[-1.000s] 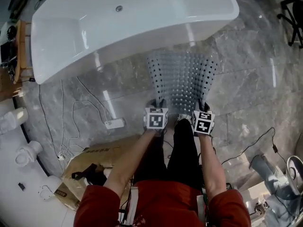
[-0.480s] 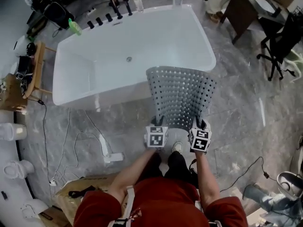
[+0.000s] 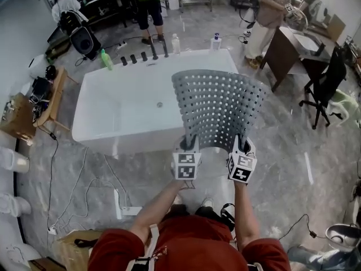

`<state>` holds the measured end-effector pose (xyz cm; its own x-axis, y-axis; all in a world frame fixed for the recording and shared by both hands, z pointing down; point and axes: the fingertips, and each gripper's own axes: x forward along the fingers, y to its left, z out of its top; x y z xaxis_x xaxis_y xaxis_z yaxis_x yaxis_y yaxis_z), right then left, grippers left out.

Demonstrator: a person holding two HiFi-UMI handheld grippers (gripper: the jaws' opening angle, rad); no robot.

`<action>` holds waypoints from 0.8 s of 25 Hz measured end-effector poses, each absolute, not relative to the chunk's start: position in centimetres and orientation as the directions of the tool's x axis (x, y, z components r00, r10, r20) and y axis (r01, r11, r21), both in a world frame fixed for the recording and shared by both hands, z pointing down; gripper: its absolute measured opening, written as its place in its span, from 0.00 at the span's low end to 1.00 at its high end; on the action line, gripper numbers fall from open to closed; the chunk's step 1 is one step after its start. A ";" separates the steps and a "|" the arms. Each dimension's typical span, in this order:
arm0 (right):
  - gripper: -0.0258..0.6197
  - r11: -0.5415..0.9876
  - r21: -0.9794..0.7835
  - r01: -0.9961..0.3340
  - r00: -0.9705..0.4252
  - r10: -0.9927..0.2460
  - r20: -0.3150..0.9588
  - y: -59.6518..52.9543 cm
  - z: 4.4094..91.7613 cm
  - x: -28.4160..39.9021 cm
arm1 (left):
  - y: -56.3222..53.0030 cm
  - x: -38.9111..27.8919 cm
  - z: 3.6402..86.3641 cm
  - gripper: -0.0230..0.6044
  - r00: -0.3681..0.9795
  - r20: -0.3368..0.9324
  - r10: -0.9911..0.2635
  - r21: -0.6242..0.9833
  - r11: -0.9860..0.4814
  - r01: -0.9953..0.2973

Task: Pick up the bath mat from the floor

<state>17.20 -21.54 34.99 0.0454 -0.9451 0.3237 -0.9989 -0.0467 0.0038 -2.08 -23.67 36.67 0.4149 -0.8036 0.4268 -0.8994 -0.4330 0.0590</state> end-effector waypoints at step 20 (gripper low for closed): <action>0.13 0.013 0.070 -0.997 -0.031 -0.966 -0.257 -22.1 9.1 13.6 | -24.6 -7.3 12.0 0.17 0.352 -0.139 -0.926 -0.079 -0.344 -0.936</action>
